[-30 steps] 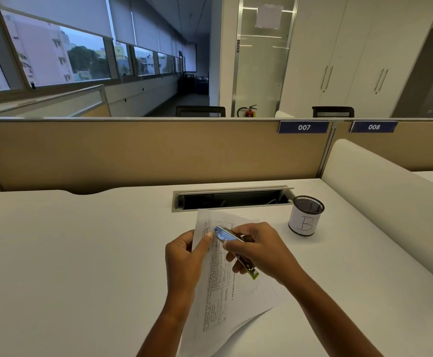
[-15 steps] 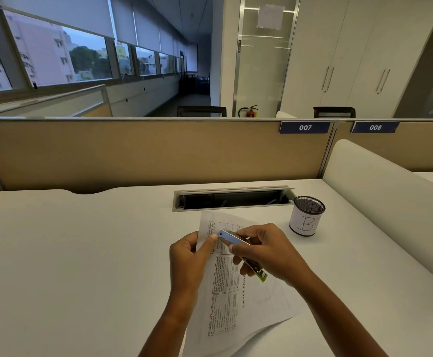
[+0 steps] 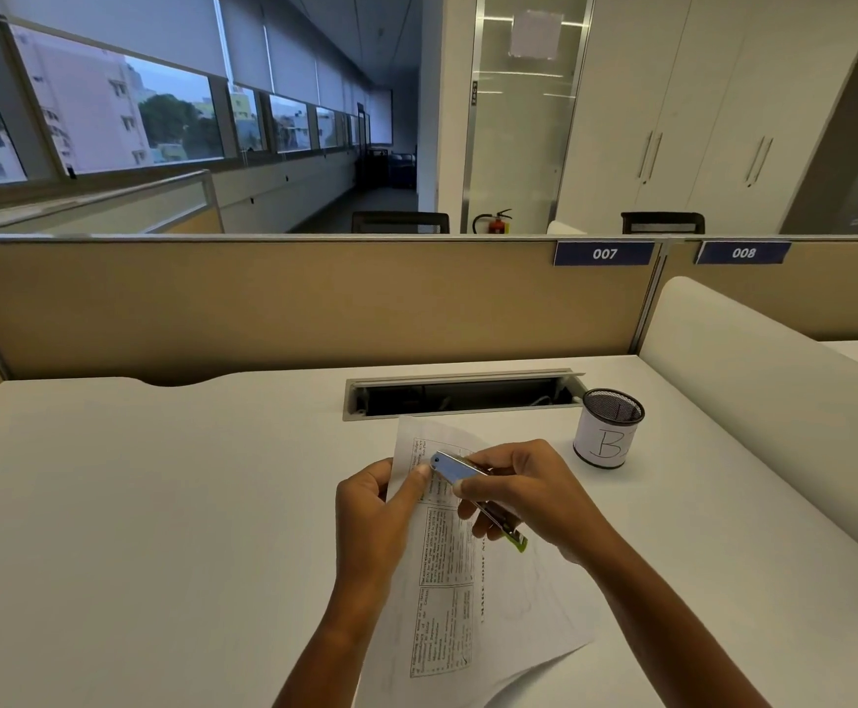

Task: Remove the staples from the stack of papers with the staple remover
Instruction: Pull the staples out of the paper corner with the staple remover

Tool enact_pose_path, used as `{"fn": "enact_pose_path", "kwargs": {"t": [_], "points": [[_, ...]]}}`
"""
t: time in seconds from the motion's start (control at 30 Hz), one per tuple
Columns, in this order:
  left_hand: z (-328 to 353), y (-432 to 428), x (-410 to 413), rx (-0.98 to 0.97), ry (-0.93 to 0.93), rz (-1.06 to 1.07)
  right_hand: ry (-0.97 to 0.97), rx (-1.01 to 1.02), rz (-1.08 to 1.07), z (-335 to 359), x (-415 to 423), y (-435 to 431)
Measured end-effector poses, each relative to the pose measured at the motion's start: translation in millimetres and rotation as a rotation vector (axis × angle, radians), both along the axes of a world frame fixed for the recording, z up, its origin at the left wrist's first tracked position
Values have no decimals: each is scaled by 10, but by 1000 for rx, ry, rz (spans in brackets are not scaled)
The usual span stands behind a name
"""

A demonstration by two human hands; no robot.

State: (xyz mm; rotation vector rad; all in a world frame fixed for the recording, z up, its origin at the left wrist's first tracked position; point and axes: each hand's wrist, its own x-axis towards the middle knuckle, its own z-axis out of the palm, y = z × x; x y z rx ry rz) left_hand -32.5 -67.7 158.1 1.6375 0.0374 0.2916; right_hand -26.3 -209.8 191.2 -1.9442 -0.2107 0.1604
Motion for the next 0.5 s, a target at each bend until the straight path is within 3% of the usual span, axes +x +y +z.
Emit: {"fn": "enact_pose_path", "kwargs": {"t": [0.5], "points": [[86, 9, 30, 105, -83, -10, 96, 120, 23, 66, 74, -72]]}}
